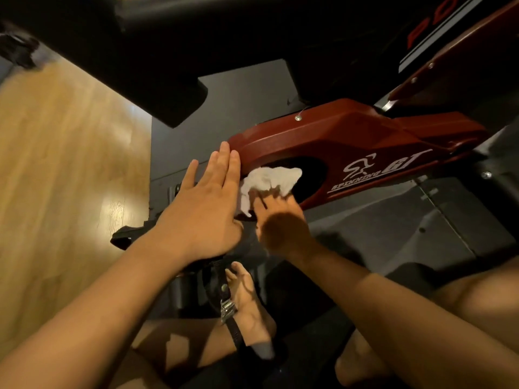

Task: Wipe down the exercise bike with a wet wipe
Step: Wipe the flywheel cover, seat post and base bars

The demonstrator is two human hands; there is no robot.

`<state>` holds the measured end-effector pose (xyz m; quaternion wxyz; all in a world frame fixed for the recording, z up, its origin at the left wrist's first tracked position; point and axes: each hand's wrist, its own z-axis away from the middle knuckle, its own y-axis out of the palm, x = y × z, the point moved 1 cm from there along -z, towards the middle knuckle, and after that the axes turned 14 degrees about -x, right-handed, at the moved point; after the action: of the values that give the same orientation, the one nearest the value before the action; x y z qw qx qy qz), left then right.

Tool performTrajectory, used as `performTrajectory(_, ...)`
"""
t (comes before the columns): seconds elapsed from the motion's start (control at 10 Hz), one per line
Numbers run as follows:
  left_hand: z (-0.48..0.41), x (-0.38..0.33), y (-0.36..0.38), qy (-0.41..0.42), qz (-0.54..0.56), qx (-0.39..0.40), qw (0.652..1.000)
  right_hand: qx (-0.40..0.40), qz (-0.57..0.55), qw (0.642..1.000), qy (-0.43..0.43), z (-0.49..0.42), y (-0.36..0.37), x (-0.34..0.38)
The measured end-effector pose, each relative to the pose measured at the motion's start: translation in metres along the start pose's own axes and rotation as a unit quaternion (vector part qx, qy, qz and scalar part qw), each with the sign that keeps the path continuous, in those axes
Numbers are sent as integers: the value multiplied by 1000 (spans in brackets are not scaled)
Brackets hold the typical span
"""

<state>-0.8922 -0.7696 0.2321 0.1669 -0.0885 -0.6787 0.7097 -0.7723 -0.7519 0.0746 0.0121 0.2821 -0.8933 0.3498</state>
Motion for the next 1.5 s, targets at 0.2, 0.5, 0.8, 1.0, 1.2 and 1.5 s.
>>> performTrajectory(0.2,1,0,-1,-1,7,-10,1000,-44,40,975,213,33,11,-38)
performTrajectory(0.5,1,-1,-2,-2,5,-11,1000,75,-500,368,781,-34,10,45)
performTrajectory(0.8,-1,-6,1,-9,-27,5,1000,5,-514,197,835,-39,-37,-5)
performTrajectory(1.0,-7,-23,17,-49,-101,-26,993,-172,-461,265,829,-43,-63,-68)
performTrajectory(1.2,-10,-30,35,-24,-90,-147,985,-267,-326,590,689,-68,-73,-53)
performTrajectory(1.5,-46,-63,41,-29,-14,-170,985,-264,-387,364,805,5,-6,-139)
